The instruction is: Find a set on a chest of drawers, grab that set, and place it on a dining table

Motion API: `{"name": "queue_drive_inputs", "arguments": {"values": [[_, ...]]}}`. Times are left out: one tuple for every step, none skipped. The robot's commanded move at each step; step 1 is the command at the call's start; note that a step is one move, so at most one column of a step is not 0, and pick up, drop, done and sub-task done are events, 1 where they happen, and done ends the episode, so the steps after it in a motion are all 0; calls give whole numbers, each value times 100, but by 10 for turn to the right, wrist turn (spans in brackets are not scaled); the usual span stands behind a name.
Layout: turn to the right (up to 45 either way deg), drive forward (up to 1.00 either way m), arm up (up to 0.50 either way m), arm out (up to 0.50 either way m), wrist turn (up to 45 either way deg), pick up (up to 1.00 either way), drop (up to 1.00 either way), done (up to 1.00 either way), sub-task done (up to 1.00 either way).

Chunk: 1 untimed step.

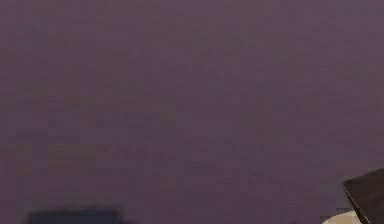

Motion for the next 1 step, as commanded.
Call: {"name": "queue_drive_inputs", "arguments": {"values": [[0,0,0,0,-450,0,0,0,0]]}}
